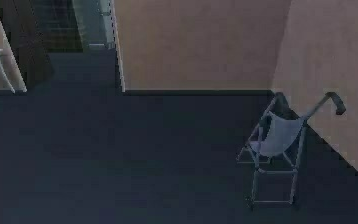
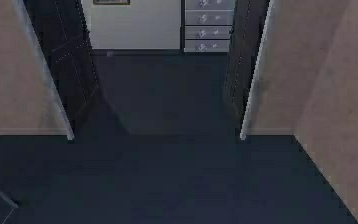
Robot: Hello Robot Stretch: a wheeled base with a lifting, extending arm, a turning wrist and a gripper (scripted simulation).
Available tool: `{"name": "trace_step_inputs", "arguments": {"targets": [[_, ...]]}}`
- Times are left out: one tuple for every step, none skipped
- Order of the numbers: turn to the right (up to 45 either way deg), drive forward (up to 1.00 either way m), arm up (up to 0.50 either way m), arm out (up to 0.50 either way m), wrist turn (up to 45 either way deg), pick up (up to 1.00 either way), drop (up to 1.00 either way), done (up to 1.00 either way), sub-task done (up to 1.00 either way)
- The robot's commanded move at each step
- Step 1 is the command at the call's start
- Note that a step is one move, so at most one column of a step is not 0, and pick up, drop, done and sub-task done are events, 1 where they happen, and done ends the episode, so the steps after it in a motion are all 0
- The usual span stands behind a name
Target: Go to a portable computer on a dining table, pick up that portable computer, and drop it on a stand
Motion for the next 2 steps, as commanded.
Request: {"name": "trace_step_inputs", "arguments": {"targets": [[-45.0,0.00,0.00,0.00,0.0,0.00,0.00,0.00,0.00],[0.0,1.00,0.00,0.00,0.0,0.00,0.00,0.00,0.00]]}}
